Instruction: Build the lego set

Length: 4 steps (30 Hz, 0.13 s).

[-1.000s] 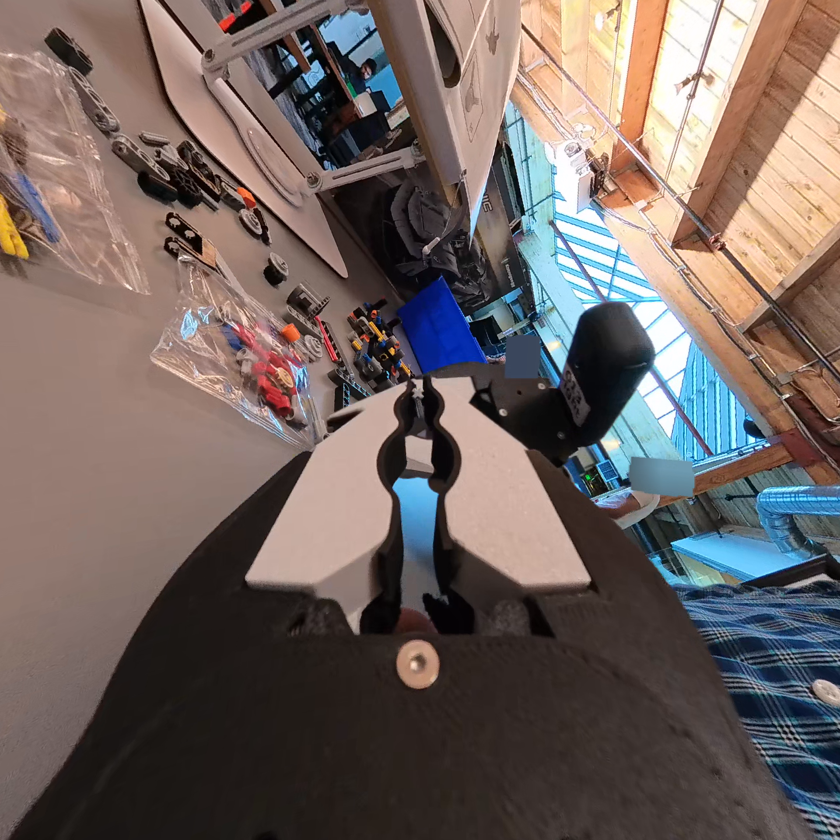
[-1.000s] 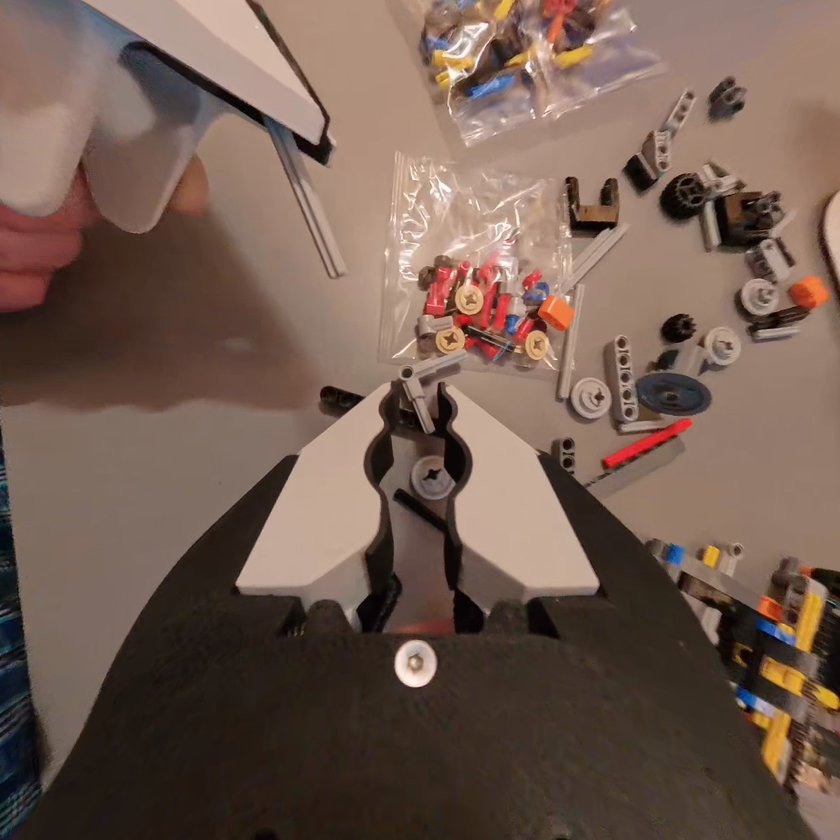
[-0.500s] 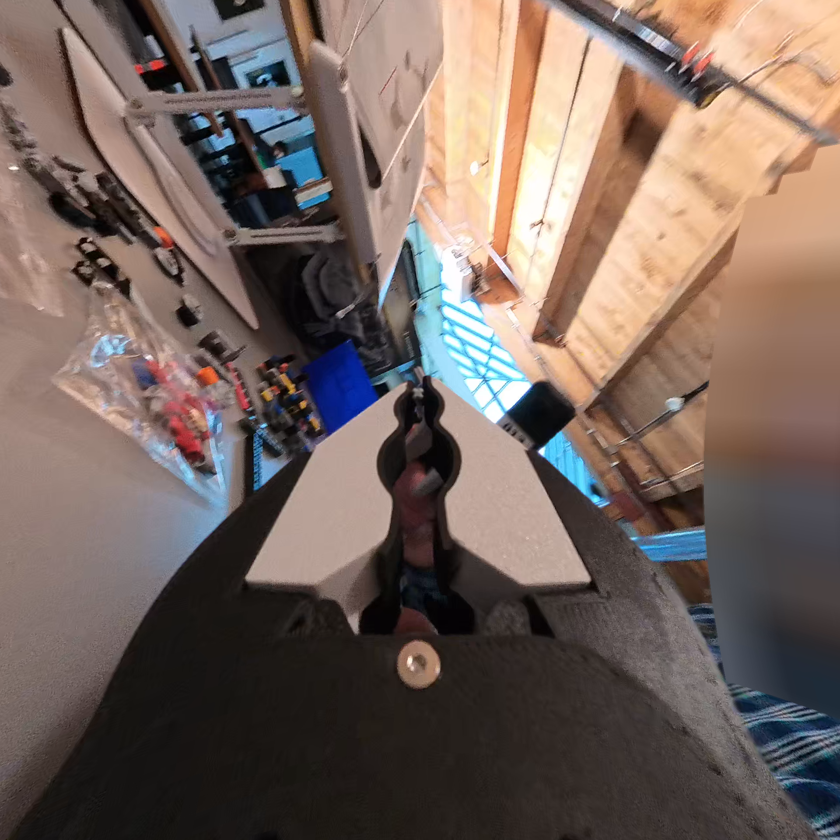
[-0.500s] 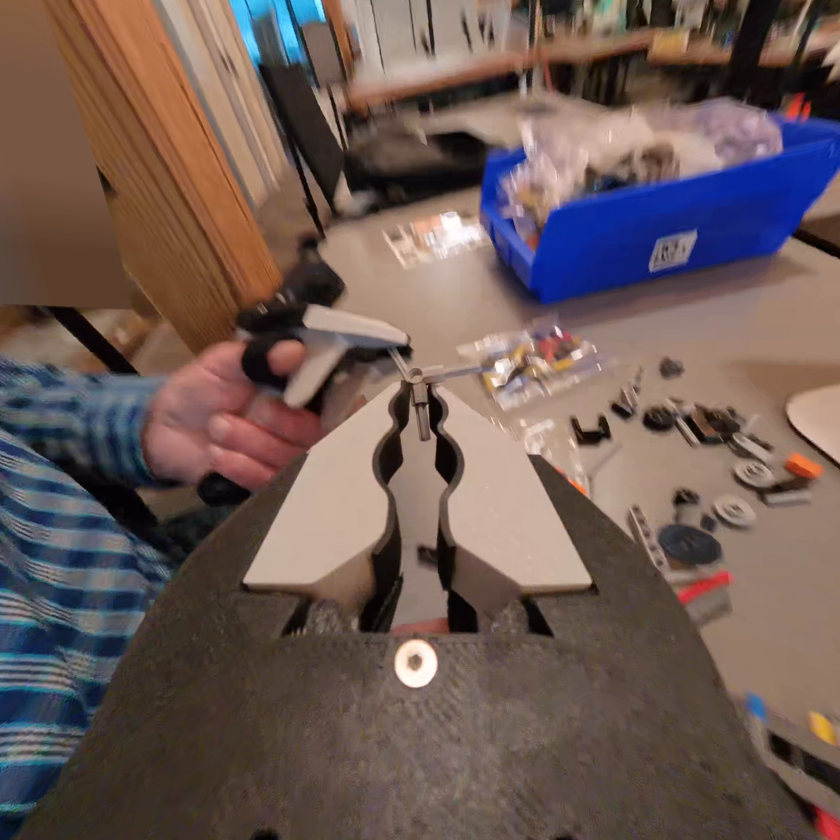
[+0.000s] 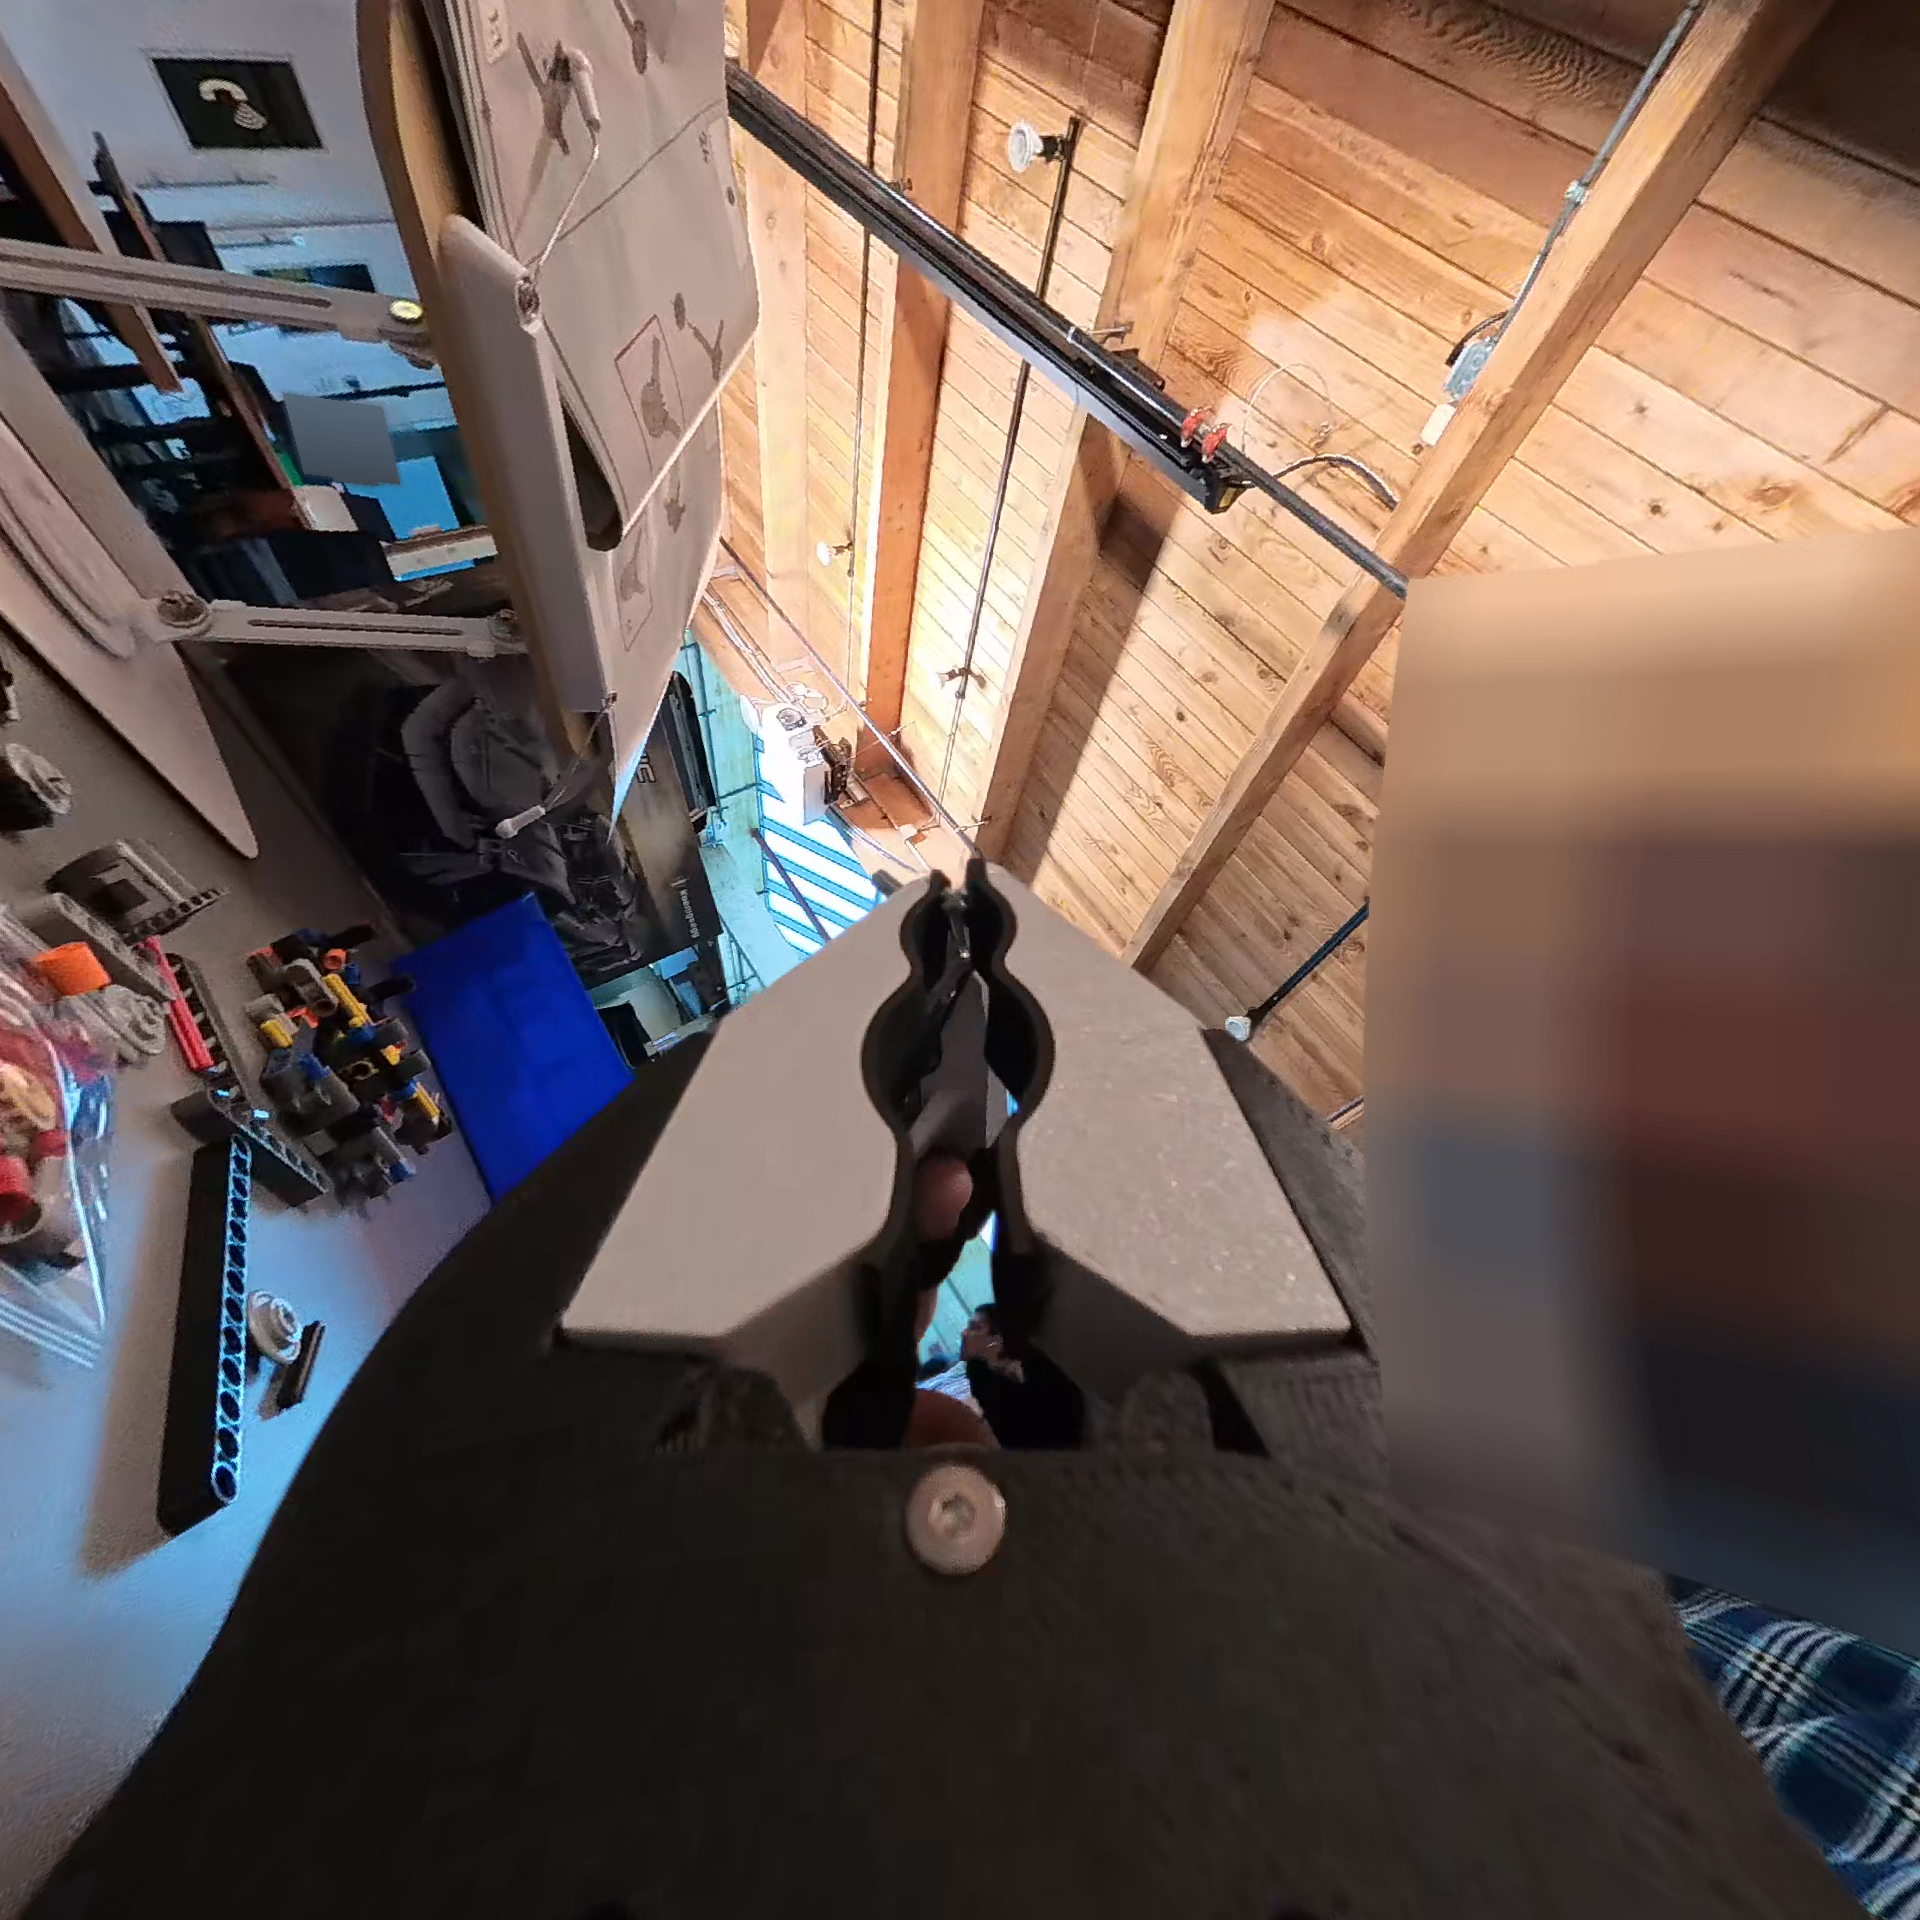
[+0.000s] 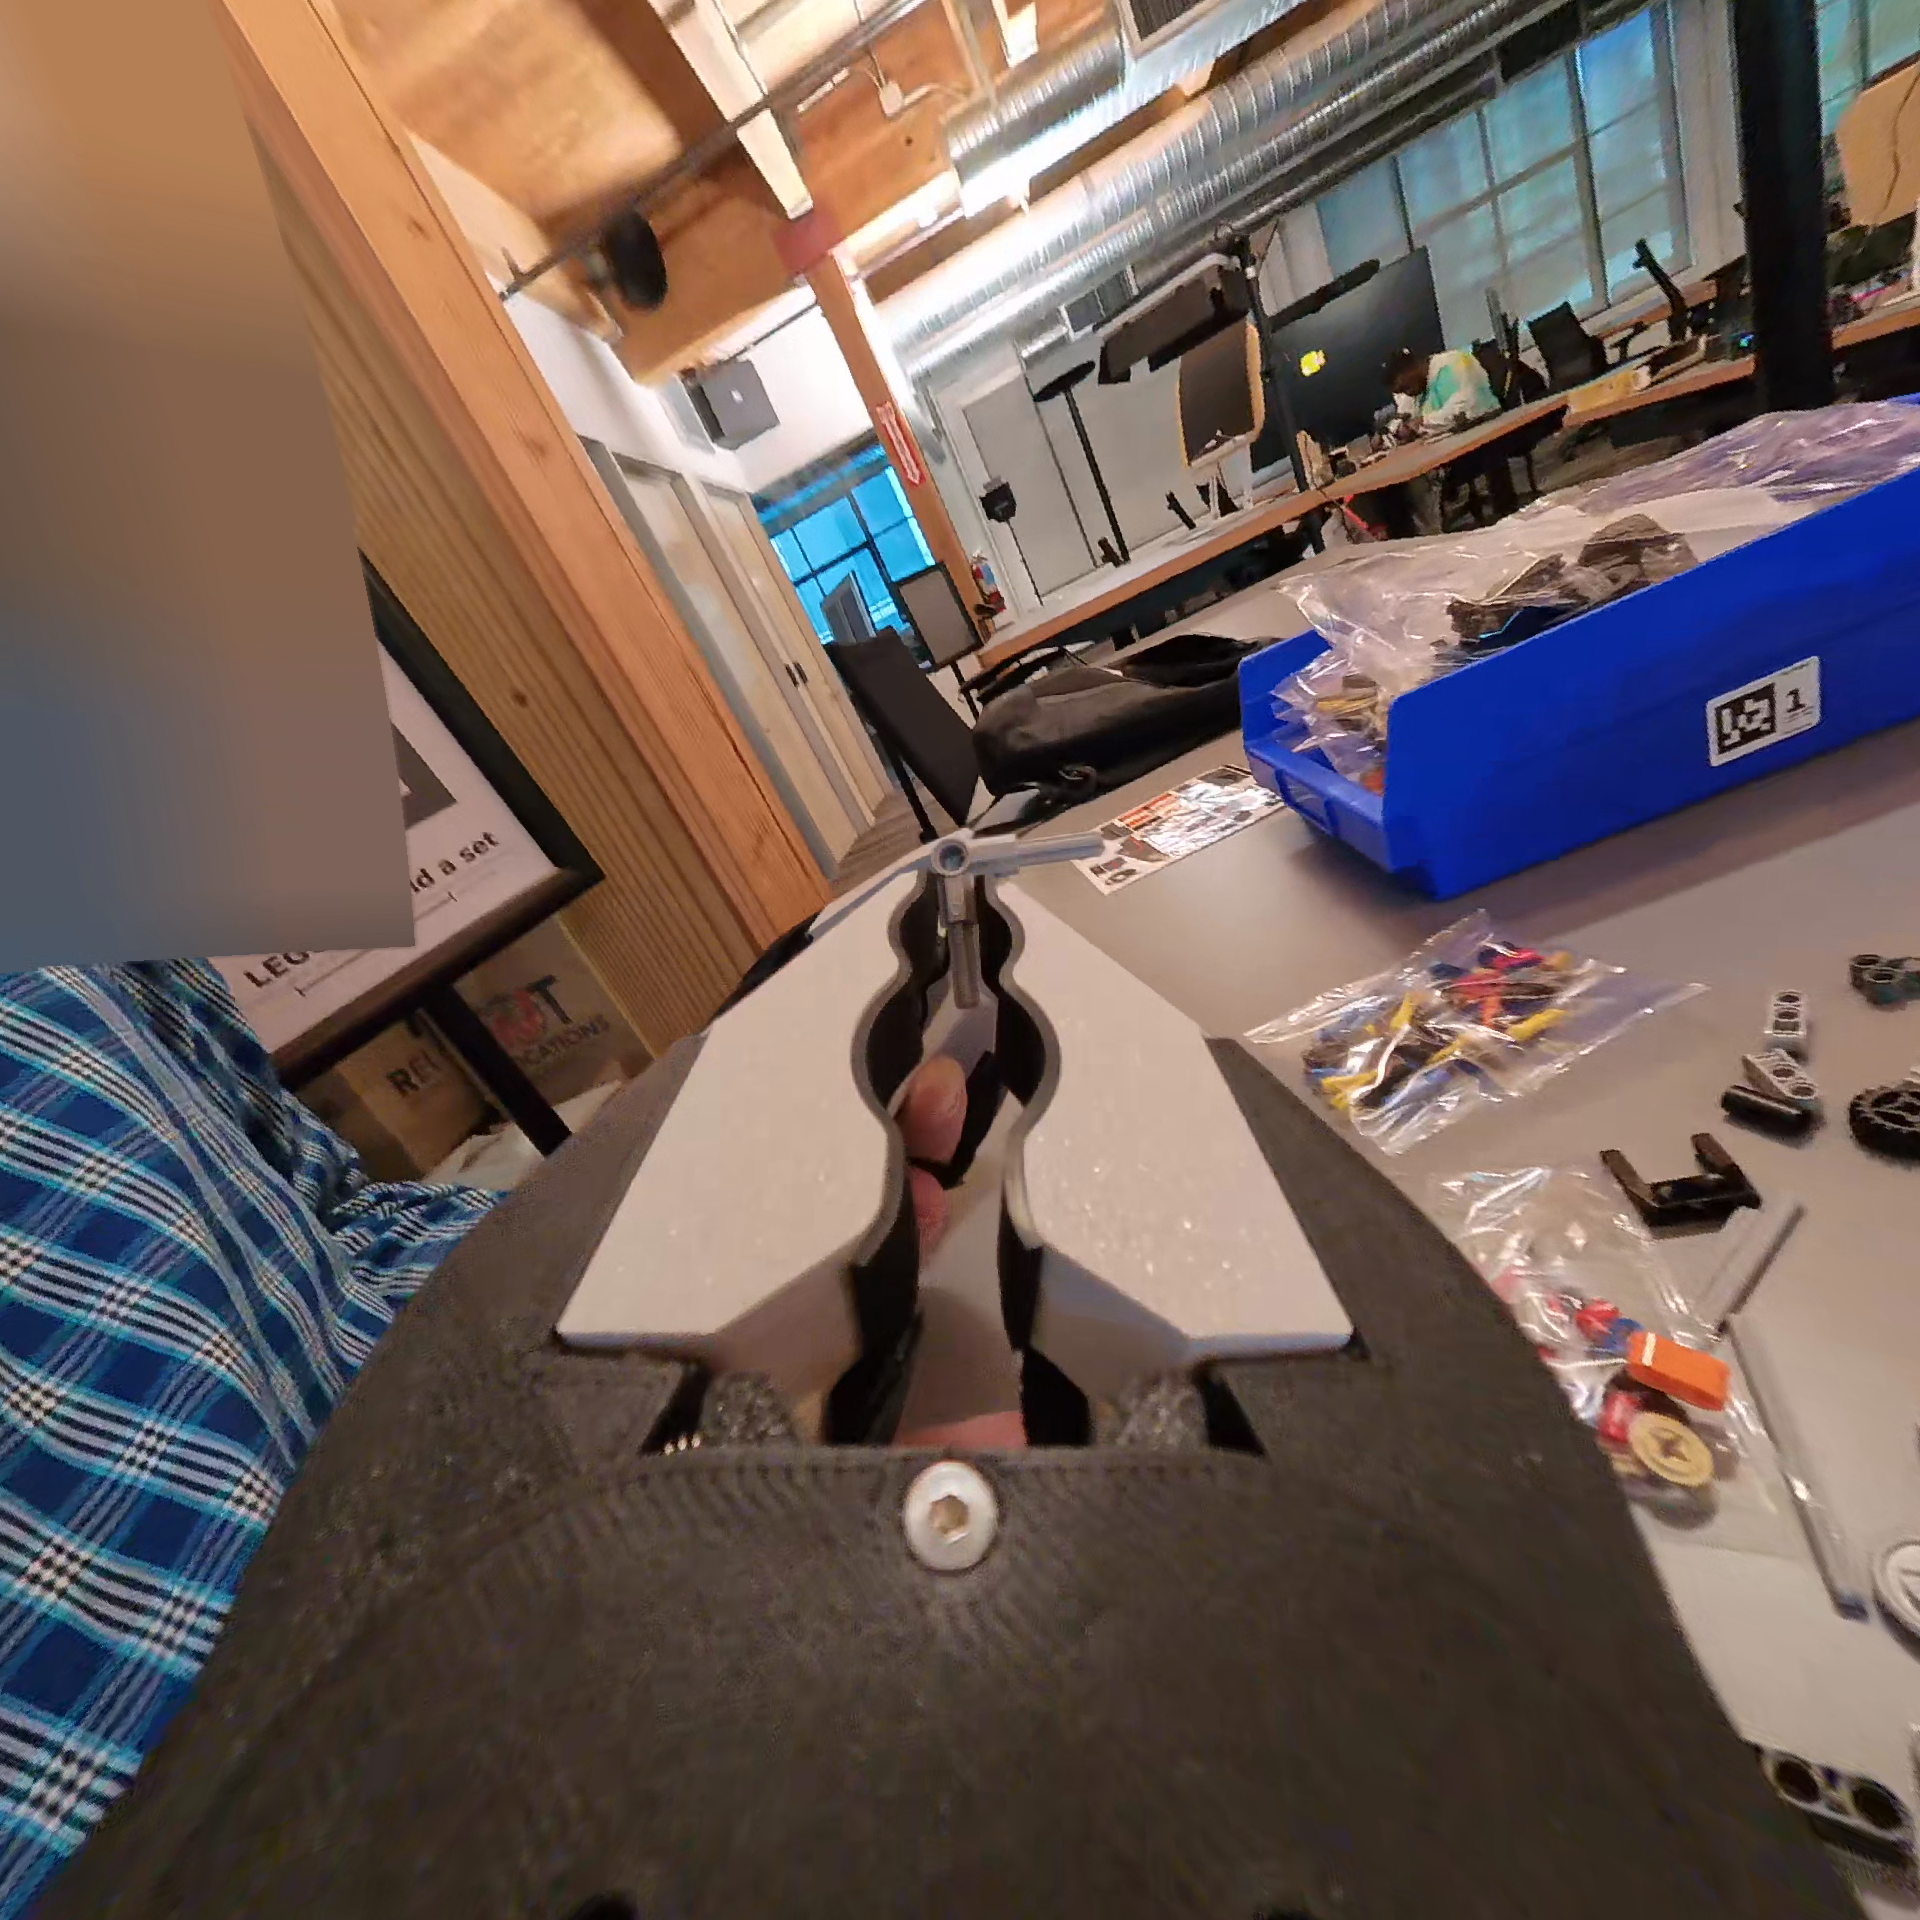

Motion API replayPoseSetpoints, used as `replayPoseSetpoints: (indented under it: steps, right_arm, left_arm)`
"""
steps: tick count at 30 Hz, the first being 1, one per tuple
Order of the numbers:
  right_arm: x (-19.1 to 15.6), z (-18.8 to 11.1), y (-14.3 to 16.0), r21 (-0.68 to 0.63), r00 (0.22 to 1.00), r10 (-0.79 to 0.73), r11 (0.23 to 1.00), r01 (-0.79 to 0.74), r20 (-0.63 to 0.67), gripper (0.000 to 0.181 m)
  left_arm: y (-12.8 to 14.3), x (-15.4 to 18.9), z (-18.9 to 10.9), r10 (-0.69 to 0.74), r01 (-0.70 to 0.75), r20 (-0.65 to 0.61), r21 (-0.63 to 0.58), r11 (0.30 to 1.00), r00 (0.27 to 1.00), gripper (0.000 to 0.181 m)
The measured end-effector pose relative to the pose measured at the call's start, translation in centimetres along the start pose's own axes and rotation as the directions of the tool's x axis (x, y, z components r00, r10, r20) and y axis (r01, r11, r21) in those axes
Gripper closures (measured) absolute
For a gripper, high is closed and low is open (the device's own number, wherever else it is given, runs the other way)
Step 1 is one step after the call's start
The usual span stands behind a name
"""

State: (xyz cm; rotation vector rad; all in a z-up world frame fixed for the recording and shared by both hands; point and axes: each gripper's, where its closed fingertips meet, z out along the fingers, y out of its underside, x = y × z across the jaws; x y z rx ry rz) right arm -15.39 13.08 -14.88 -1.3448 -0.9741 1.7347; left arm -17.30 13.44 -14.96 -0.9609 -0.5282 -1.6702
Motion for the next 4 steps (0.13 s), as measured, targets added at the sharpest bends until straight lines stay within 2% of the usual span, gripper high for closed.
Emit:
replayPoseSetpoints:
  steps: [4]
  right_arm:
    - [-0.42,0.27,-0.11,0.026,0.999,0.029,0.999,-0.030,0.031,0.177]
  left_arm:
    - [0.06,0.40,0.03,-0.016,0.016,-0.029,0.001,1.000,0.999,0.180]
